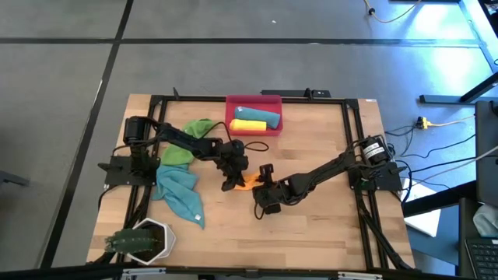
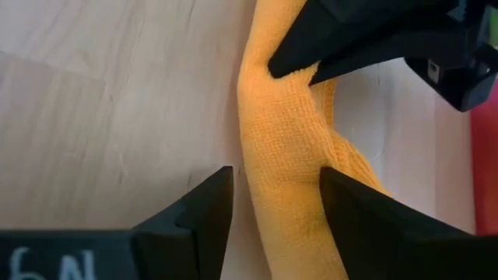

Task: Roll microfiber towels into tight, uniform cylinder then place into a basket
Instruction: Roll the orange microfiber cloth

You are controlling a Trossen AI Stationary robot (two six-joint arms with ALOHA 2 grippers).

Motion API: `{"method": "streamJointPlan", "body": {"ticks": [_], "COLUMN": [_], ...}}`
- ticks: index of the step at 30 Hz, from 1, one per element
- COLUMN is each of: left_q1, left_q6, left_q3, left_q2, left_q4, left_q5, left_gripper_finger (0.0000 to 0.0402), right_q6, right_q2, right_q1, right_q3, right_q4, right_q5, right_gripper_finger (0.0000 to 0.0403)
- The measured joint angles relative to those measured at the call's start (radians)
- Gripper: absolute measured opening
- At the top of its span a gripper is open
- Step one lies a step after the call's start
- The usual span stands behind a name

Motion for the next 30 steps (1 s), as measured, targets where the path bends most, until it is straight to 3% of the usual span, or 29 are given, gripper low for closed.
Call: {"method": "streamJointPlan", "body": {"ticks": [14, 21, 30], "left_q1": [0.004, 0.004, 0.005], "left_q6": [0.005, 0.007, 0.008], "left_q3": [0.0, 0.0, 0.0], "left_q2": [0.0, -0.001, -0.001], "left_q4": [-0.003, -0.003, -0.001], "left_q5": [0.003, 0.002, -0.003], "left_gripper_finger": [0.0, 0.0, 0.0], "right_q6": [-0.06, -0.024, 0.004], "right_q2": [0.0, 0.0, -0.002], "right_q1": [0.007, 0.002, -0.037], "right_q3": [0.033, 0.027, -0.021], "right_q4": [-0.022, -0.119, -0.113], "right_q5": [0.021, 0.019, -0.017], "right_gripper_finger": [0.0194, 0.0194, 0.0194]}}
